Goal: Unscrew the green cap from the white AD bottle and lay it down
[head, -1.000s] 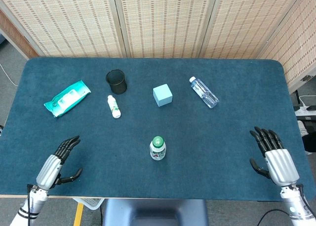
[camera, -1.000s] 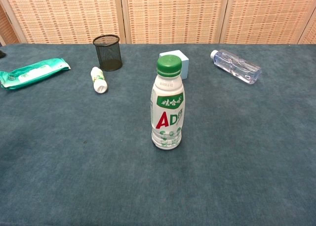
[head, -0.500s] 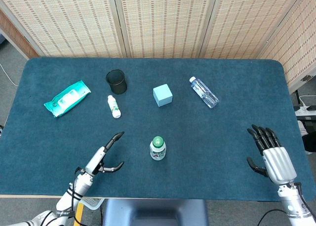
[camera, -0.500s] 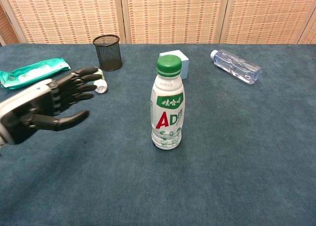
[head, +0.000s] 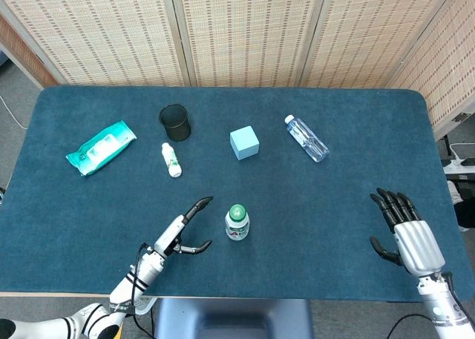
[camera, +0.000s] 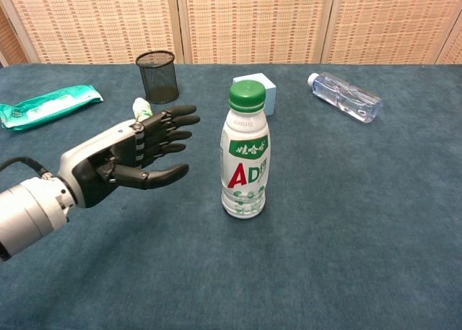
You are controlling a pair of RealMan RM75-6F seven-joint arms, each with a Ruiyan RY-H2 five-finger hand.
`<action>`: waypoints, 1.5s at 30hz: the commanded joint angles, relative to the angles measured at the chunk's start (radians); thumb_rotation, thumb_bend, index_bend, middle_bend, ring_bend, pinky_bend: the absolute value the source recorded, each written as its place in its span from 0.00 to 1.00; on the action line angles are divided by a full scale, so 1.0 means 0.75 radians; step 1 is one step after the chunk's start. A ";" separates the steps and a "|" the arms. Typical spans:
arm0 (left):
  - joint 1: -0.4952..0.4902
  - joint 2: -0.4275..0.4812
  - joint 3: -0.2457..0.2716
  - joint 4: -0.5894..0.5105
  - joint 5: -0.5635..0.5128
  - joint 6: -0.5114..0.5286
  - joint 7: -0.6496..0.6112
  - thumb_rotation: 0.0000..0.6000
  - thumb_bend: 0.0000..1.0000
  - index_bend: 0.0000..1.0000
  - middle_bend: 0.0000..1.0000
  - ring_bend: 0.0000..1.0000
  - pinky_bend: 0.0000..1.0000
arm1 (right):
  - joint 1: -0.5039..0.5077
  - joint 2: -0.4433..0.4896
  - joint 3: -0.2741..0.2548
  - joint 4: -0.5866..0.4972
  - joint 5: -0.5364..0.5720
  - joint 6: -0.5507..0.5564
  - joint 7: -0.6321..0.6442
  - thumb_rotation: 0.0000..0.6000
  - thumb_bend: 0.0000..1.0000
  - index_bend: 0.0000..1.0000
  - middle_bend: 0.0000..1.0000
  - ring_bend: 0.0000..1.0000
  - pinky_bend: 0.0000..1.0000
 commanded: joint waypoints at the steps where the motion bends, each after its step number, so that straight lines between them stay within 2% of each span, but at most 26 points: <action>1: -0.028 -0.025 -0.024 -0.005 -0.019 -0.022 0.040 1.00 0.33 0.00 0.00 0.00 0.03 | 0.003 -0.002 0.001 0.005 0.004 -0.006 0.007 1.00 0.27 0.00 0.00 0.00 0.00; 7: -0.078 -0.081 -0.068 0.023 -0.063 -0.062 0.117 1.00 0.33 0.00 0.00 0.00 0.02 | 0.006 0.010 -0.004 0.012 0.006 -0.014 0.036 1.00 0.27 0.00 0.00 0.00 0.00; 19: -0.156 -0.111 -0.084 0.006 -0.067 -0.111 0.165 1.00 0.33 0.00 0.00 0.00 0.01 | 0.000 0.009 0.001 0.029 0.026 -0.004 0.054 1.00 0.27 0.00 0.00 0.00 0.00; 35: -0.252 -0.215 -0.185 0.085 -0.219 -0.227 0.276 1.00 0.33 0.01 0.01 0.00 0.00 | -0.008 0.037 -0.007 0.014 0.025 -0.003 0.083 1.00 0.27 0.00 0.00 0.00 0.00; 38: -0.251 -0.223 -0.195 0.092 -0.234 -0.221 0.279 1.00 0.33 0.09 0.08 0.00 0.00 | -0.009 0.039 -0.007 0.014 0.025 -0.001 0.084 1.00 0.27 0.00 0.00 0.00 0.00; 41: -0.250 -0.227 -0.201 0.093 -0.245 -0.218 0.278 1.00 0.33 0.23 0.22 0.00 0.00 | -0.006 0.037 -0.011 0.014 0.022 -0.010 0.082 1.00 0.27 0.00 0.00 0.00 0.00; 45: -0.239 -0.233 -0.201 0.091 -0.268 -0.218 0.277 1.00 0.37 0.36 0.37 0.04 0.00 | 0.002 0.027 -0.014 0.018 0.011 -0.020 0.074 1.00 0.27 0.00 0.00 0.00 0.00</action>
